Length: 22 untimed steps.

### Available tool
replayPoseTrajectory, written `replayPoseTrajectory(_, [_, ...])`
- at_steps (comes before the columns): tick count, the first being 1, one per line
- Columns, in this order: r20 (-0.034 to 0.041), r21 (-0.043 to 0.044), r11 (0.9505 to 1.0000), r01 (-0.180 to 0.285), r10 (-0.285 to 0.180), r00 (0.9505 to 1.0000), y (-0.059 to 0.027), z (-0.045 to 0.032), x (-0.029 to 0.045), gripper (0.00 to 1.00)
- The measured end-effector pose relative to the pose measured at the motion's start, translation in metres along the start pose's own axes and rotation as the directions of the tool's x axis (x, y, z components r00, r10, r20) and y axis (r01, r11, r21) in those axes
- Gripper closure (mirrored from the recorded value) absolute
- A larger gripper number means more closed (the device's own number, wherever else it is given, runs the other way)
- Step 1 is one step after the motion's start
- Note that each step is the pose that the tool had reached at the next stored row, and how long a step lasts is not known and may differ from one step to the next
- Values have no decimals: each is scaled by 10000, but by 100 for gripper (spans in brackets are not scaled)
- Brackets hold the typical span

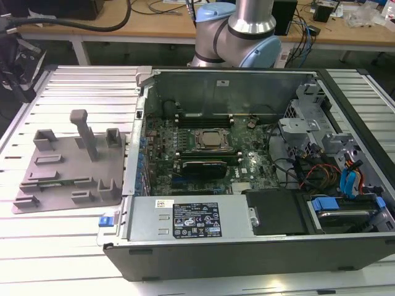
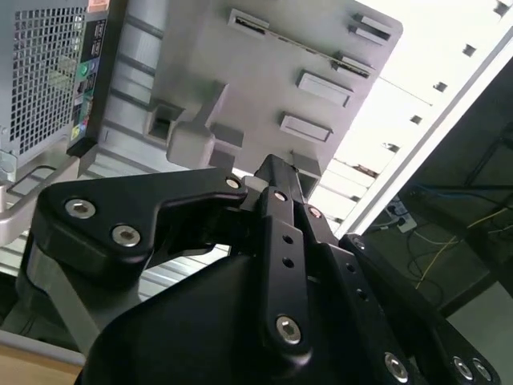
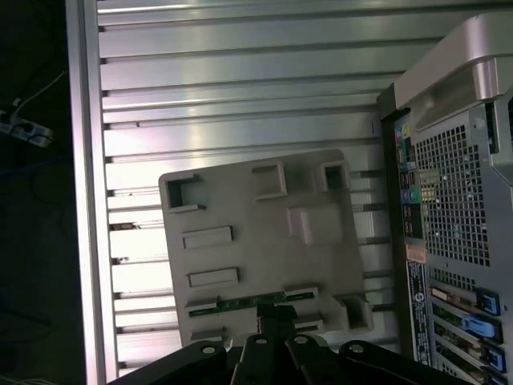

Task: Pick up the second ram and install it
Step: 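Reach for the second ram, then pick up the second ram and move it above second insertion slot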

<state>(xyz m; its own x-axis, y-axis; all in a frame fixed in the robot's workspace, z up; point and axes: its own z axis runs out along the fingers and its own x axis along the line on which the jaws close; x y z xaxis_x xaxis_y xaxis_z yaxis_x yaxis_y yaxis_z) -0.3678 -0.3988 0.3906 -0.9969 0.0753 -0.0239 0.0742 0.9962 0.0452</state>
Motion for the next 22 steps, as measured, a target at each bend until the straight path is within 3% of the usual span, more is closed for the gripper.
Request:
replayPoseTrajectory(3, [0, 0, 10000, 0, 0, 10000, -9, 0, 121, 92])
replayPoseTrajectory(8, [-2, 0, 10000, 18, -18, 10000, -18, 8, 81, 92])
replayPoseTrajectory(10, [-3, 1, 10000, 22, -22, 10000, -65, 14, 53, 92])
replayPoseTrajectory(22, [-7, -2, 9999, 121, -121, 9999, -95, 15, 51, 92])
